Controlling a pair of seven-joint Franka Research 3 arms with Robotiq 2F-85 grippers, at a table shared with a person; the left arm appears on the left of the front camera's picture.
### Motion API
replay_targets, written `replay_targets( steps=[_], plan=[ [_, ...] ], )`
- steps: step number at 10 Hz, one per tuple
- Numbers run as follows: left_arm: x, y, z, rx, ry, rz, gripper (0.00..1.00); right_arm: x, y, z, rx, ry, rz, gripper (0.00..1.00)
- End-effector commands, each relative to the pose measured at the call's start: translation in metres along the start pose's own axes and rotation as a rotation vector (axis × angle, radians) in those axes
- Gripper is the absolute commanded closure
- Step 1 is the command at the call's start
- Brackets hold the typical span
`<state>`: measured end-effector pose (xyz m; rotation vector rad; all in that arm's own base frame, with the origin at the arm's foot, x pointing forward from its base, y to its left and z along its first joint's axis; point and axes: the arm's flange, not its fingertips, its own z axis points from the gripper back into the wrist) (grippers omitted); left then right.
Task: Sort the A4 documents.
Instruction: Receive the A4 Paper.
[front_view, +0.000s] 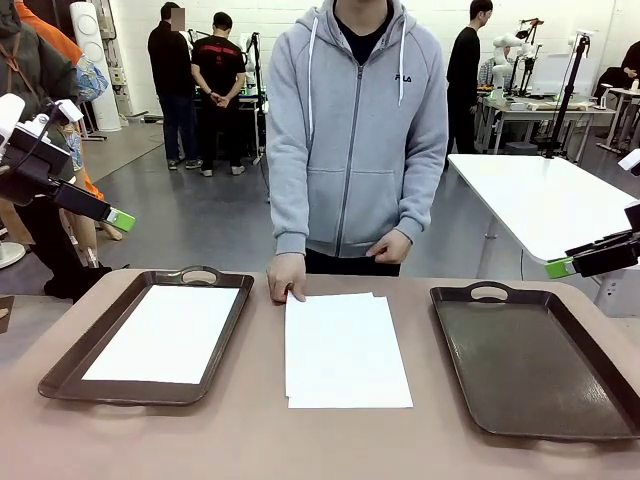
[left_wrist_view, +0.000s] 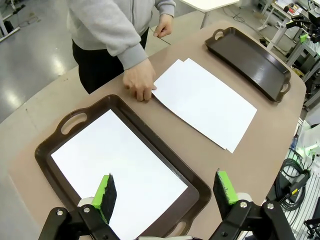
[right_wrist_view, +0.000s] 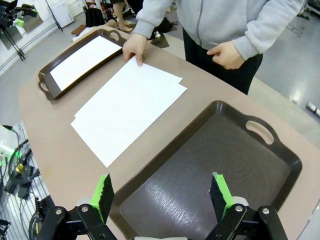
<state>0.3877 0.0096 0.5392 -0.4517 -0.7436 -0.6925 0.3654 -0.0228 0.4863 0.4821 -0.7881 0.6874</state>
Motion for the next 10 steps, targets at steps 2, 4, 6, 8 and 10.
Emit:
replay_targets(
  steps=[2, 4, 6, 8, 10],
  plan=[
    [0.0005, 0.0002, 0.0008, 0.005, 0.005, -0.008, 0.0, -0.0013, -0.0035, -0.0048, 0.013, -0.016, 0.01, 0.0],
    [0.0005, 0.0002, 0.0008, 0.005, 0.005, -0.008, 0.0, -0.0013, -0.0035, -0.0048, 0.013, -0.016, 0.01, 0.0],
    [0.0005, 0.0002, 0.0008, 0.005, 0.005, -0.008, 0.0, -0.0013, -0.0035, -0.0048, 0.013, -0.016, 0.01, 0.0],
    [0.0005, 0.0002, 0.0008, 0.005, 0.005, -0.008, 0.0, -0.0013, -0.0035, -0.0048, 0.013, -0.016, 0.01, 0.0],
    [0.0005, 0.0002, 0.0008, 0.005, 0.005, -0.008, 0.0, -0.0013, -0.0035, -0.0048, 0.013, -0.016, 0.01, 0.0]
  ],
)
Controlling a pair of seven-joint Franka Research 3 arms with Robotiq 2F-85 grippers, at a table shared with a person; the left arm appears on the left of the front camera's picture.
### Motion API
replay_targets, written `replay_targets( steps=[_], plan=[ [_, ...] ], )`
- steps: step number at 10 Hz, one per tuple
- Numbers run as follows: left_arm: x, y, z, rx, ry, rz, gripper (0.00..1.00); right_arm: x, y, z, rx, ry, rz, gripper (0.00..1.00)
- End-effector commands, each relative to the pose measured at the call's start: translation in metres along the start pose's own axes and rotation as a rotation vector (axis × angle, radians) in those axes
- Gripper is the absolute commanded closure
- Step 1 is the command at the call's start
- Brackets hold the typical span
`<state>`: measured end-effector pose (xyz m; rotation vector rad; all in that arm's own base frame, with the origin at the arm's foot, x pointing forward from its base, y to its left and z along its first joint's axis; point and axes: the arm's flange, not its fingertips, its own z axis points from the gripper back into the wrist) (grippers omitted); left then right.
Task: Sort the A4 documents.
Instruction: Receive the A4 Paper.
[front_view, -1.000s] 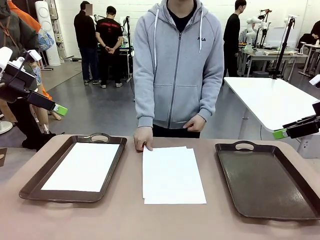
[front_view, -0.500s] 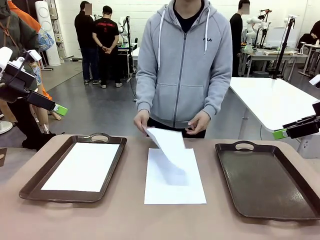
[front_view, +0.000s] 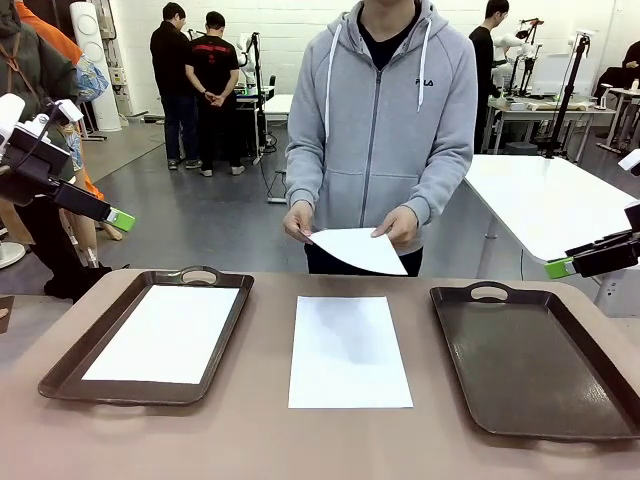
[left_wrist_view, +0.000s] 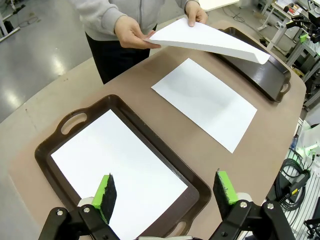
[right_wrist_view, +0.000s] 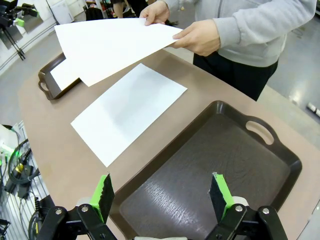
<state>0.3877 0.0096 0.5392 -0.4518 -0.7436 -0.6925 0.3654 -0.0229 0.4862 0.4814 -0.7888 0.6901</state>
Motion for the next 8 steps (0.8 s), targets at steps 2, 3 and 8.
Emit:
replay_targets(
  steps=[2, 3, 8],
  plan=[
    [0.0005, 0.0002, 0.0008, 0.005, 0.005, -0.008, 0.0, -0.0013, -0.0035, -0.0048, 0.012, -0.016, 0.007, 0.0],
    [0.0005, 0.0002, 0.0008, 0.005, 0.005, -0.008, 0.0, -0.0013, -0.0035, -0.0048, 0.012, -0.016, 0.007, 0.0],
    [0.0005, 0.0002, 0.0008, 0.005, 0.005, -0.008, 0.0, -0.0013, -0.0035, -0.0048, 0.012, -0.016, 0.007, 0.0]
  ],
)
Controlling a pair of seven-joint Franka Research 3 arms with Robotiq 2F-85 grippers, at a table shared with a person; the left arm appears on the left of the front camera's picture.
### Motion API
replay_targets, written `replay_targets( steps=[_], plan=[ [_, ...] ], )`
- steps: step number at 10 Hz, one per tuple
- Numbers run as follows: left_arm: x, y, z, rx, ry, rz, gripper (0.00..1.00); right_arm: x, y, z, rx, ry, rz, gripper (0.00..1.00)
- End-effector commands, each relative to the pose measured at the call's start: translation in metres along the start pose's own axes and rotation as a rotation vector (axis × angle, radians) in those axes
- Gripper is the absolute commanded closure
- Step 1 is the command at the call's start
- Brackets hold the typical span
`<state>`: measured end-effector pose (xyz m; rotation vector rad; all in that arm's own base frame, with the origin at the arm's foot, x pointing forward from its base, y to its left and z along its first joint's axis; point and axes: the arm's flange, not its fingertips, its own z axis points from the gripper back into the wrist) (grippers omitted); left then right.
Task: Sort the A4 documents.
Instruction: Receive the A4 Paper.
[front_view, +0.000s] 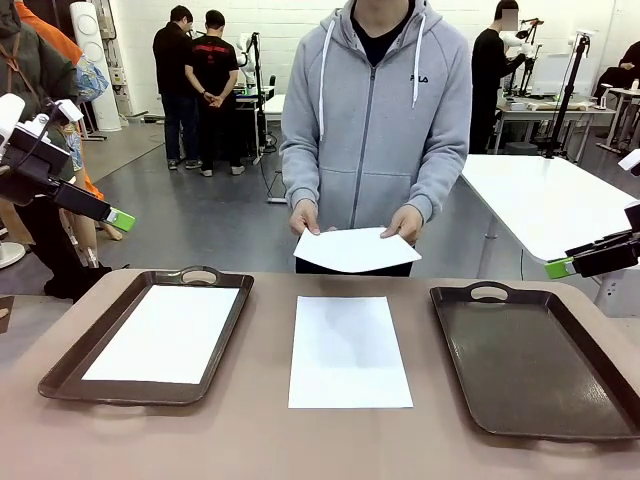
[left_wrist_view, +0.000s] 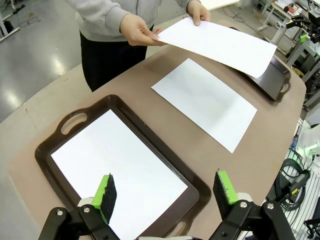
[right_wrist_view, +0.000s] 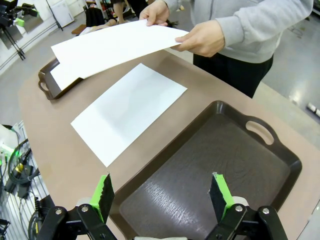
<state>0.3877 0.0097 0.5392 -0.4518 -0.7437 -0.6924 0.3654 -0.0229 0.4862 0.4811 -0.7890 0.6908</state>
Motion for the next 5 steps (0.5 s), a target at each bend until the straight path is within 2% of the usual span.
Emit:
replay_targets(
  steps=[1, 5],
  plan=[
    [0.0005, 0.0002, 0.0008, 0.005, 0.005, -0.008, 0.0, -0.0013, -0.0035, -0.0049, 0.013, -0.016, 0.006, 0.0],
    [0.0005, 0.0002, 0.0008, 0.005, 0.005, -0.008, 0.0, -0.0013, -0.0035, -0.0049, 0.013, -0.016, 0.006, 0.0]
  ],
)
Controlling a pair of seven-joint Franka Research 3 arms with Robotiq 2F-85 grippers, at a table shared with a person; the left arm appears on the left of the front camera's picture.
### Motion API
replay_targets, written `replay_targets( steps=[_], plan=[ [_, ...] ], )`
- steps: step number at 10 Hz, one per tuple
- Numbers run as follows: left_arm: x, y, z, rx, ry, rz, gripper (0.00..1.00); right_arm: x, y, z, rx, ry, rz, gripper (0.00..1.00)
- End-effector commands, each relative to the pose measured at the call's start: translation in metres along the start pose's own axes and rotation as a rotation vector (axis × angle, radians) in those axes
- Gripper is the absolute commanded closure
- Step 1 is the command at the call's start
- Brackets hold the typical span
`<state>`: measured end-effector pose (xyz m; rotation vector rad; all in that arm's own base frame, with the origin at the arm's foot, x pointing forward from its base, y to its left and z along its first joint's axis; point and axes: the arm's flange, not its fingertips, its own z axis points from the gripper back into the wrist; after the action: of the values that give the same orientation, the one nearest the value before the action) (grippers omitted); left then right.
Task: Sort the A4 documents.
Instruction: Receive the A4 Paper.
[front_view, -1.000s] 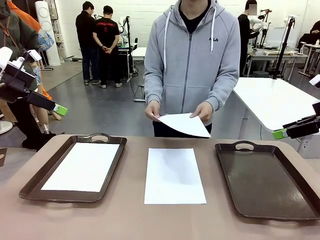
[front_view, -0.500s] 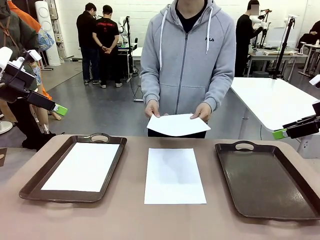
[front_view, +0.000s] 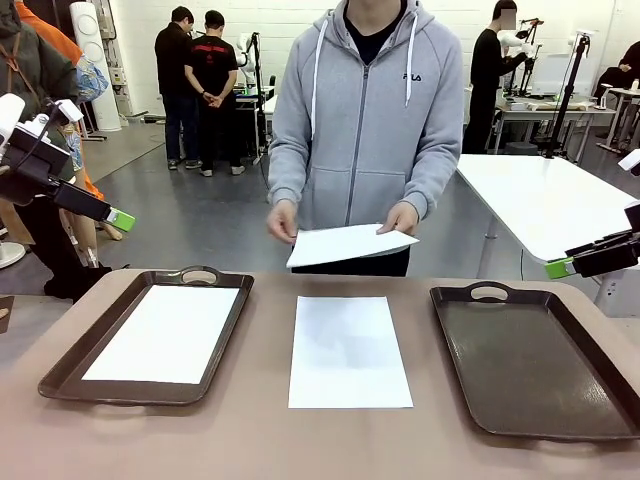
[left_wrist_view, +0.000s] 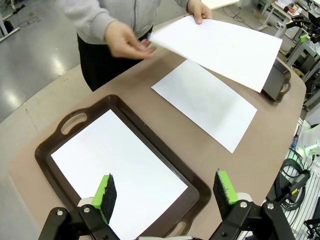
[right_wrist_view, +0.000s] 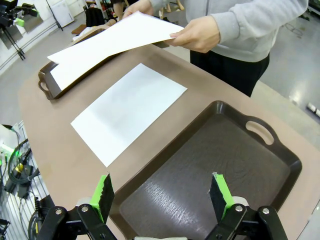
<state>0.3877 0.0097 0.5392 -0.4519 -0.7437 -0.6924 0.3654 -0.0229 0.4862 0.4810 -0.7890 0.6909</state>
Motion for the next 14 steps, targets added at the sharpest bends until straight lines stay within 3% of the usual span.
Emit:
replay_targets(
  steps=[1, 14],
  plan=[
    [0.0005, 0.0002, 0.0008, 0.005, 0.005, -0.008, 0.0, -0.0012, -0.0035, -0.0049, 0.013, -0.016, 0.006, 0.0],
    [0.0005, 0.0002, 0.0008, 0.005, 0.005, -0.008, 0.0, -0.0012, -0.0035, -0.0049, 0.013, -0.016, 0.006, 0.0]
  ],
)
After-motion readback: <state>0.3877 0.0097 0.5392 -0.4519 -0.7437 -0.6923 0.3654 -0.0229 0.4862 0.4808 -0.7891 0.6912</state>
